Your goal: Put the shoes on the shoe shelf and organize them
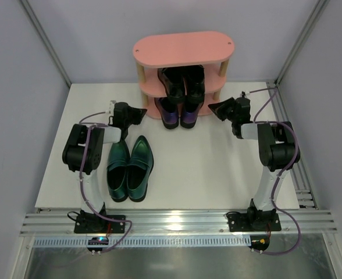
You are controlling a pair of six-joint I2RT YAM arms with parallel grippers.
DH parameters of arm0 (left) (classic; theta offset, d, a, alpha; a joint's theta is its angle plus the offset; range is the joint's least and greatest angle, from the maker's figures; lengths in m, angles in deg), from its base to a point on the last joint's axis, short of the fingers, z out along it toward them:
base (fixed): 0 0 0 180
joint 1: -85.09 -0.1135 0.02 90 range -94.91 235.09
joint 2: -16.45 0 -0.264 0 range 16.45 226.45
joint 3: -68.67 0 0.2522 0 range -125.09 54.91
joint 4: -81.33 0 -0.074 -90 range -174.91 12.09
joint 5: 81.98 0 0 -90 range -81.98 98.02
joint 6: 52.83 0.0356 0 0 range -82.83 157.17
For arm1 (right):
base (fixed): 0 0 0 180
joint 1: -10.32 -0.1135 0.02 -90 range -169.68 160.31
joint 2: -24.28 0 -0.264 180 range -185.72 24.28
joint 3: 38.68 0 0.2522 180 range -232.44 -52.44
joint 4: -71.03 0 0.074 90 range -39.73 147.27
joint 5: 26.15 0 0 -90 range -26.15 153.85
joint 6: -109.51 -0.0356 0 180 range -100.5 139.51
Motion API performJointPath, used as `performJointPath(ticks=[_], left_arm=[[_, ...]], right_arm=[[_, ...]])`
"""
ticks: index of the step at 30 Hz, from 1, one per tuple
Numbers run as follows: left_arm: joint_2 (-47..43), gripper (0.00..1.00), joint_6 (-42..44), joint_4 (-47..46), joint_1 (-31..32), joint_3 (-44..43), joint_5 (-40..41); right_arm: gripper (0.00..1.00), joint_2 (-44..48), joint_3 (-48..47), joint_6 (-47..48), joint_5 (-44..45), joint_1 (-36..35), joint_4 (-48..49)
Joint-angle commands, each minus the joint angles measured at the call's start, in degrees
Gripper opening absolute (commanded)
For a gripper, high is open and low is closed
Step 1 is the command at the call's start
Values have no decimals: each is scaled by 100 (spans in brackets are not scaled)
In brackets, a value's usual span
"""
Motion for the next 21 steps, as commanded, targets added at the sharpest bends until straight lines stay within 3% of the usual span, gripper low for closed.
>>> performJointPath(ticks=[1, 21], left_arm=[[166, 0, 237, 143, 65, -451, 439], [949, 0, 140, -24, 477, -1154, 1001]], right_arm=[[4, -141, -431, 242, 391, 9, -156], [4, -1038, -1222, 444, 480, 18, -702]])
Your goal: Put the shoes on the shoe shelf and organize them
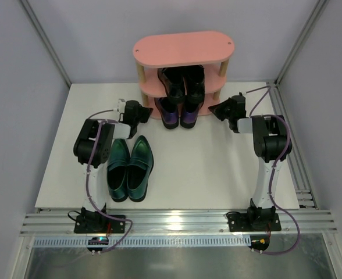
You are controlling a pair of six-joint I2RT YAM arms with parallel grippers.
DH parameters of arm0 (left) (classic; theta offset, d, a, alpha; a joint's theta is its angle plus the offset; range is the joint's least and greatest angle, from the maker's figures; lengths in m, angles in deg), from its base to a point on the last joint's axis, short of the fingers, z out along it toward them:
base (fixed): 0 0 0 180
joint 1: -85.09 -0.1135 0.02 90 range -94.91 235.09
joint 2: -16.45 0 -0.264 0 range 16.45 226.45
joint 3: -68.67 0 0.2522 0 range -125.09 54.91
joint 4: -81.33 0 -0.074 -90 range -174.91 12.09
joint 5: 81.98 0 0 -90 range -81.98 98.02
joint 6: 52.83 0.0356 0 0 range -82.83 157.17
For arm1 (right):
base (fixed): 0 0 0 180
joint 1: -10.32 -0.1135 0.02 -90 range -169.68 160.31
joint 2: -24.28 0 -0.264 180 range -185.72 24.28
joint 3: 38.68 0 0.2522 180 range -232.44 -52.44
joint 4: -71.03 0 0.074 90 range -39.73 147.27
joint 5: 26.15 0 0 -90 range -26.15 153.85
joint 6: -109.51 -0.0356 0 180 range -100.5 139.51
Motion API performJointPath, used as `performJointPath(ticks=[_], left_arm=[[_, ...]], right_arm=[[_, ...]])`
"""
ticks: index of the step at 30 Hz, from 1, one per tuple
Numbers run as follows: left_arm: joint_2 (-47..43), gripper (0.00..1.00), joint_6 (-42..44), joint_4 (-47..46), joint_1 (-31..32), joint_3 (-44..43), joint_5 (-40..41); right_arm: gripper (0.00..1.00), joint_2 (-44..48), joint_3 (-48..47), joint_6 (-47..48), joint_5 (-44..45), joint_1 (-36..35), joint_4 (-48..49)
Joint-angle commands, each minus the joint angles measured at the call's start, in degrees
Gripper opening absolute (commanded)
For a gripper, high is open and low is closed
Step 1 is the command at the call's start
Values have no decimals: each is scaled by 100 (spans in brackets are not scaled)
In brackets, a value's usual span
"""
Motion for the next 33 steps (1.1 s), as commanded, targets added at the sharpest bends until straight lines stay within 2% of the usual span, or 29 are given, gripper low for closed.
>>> performJointPath(ticks=[1, 17, 33], left_arm=[[151, 0, 44, -153, 148, -348, 328], [977, 0, -8, 331, 350, -1482, 144], [1206, 0, -545, -82, 877, -1413, 91]], right_arm=[[4, -65, -278, 176, 56, 3, 17], [4, -487, -1051, 237, -278, -6, -326], [4, -1199, -2545, 808, -1588, -85, -1538]])
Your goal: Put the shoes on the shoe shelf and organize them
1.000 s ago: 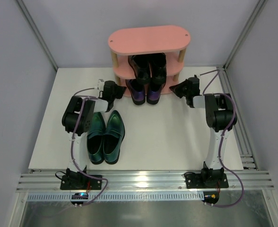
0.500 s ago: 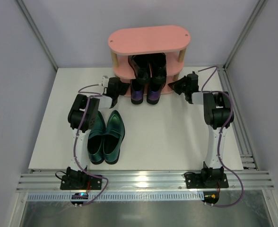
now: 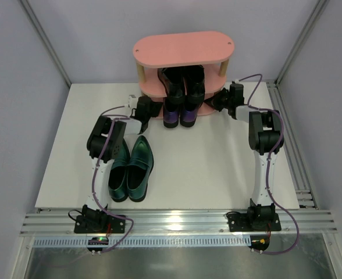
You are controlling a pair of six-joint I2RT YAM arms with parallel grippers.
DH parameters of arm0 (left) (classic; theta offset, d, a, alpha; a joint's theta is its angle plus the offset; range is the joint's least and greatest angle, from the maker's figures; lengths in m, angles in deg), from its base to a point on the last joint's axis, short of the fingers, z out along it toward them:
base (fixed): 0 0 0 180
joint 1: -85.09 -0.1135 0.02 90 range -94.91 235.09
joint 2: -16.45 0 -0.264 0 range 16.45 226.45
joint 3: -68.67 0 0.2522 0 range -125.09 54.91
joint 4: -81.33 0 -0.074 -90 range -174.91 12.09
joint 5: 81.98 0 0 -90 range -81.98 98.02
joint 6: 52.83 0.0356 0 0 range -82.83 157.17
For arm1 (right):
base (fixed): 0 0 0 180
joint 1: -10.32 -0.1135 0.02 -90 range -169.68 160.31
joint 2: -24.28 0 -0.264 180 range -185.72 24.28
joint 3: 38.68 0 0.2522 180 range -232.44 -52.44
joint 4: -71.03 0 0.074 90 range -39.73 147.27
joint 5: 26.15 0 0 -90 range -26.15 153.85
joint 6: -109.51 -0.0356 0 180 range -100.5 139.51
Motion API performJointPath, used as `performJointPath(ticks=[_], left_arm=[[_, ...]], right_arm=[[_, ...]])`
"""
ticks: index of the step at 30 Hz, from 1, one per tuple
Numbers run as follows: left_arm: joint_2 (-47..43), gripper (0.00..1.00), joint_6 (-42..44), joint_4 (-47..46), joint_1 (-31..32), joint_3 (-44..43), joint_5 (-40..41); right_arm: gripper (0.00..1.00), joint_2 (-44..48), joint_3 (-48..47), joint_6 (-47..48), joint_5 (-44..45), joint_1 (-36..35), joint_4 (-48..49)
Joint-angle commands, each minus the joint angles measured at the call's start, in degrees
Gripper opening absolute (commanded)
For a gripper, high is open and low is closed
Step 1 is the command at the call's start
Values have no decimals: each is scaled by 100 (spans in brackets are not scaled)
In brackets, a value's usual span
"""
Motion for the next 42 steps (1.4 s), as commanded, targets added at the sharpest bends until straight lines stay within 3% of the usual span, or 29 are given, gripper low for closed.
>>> performJointPath(ticks=[1, 16, 31, 42], left_arm=[[133, 0, -180, -150, 418, 21, -254], [-96, 0, -681, -493, 875, 496, 53], [-254, 0, -883, -686, 1086, 795, 194], [-421, 0, -682, -818, 876, 1103, 159]], right_arm=[[4, -111, -467, 253, -574, -129, -315], [4, 12, -626, 508, -442, -155, -799], [4, -217, -1039, 649, -882, -146, -1010], [4, 47, -758, 562, -742, -120, -878]])
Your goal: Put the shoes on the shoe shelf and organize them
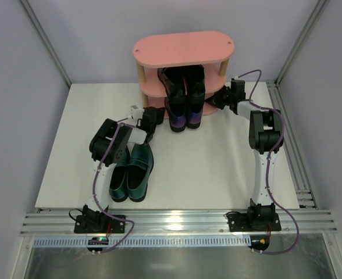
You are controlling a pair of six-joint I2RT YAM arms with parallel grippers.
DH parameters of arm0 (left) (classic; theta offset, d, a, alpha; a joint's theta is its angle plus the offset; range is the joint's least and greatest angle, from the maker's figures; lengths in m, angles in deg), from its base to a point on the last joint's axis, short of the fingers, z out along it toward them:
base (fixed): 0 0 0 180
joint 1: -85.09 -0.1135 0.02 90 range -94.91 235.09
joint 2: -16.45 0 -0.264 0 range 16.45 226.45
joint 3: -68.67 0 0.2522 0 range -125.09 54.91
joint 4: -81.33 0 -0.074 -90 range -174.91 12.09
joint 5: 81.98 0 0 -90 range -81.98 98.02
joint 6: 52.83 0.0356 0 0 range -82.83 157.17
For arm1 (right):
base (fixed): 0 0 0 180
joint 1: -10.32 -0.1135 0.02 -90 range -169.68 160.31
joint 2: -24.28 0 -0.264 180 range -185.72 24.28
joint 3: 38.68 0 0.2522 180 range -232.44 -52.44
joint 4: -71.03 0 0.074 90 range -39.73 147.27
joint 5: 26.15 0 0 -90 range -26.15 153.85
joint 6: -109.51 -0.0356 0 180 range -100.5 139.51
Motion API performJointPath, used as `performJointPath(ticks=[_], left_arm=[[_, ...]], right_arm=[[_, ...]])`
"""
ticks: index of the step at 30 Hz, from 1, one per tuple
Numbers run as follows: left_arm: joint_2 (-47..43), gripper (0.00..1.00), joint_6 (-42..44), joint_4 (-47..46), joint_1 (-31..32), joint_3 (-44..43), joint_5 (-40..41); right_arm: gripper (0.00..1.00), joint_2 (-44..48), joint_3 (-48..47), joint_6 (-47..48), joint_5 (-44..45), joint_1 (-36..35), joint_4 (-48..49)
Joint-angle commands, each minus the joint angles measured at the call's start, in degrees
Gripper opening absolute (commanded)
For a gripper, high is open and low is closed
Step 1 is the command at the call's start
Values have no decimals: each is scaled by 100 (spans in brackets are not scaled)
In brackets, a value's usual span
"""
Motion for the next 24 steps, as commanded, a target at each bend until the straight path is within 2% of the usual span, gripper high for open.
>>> performJointPath(ticks=[1, 7, 9, 10, 11, 13, 16, 19, 20, 22, 24], left_arm=[[-224, 0, 335, 216, 216, 45, -949], [-321, 0, 774, 356, -416, -131, -1406], [-374, 6, 898, 365, -566, -184, -1520], [-383, 10, 942, 400, -689, -201, -1590], [-444, 21, 1038, 409, -742, -175, -1635], [-497, 30, 1118, 418, -866, -158, -1705], [-620, 52, 1188, 321, -971, 53, -1785], [-795, 61, 1250, 119, -1006, 378, -2179], [-865, 65, 1285, 110, -1007, 474, -2276], [-1014, 67, 1478, -30, -1007, 711, -2644], [-1094, 68, 1592, -240, -1006, 887, -3100]], right_arm=[[4, 301, 112, -153, -374, -205, 267], [4, 810, 710, -470, 65, -21, 706], [4, 898, 912, -611, 101, 14, 943], [4, 960, 965, -646, 101, 41, 1005], [4, 1004, 1061, -690, 145, 50, 1084], [4, 1153, 1228, -751, 215, 102, 1233], [4, 1407, 1727, -848, 391, 225, 1436], [5, 1636, 2106, -866, 470, 278, 1682], [11, 1759, 2282, -822, 444, 470, 1674], [24, 1891, 2493, -717, 330, 568, 1674], [42, 2190, 2976, -682, 242, 673, 1822]])
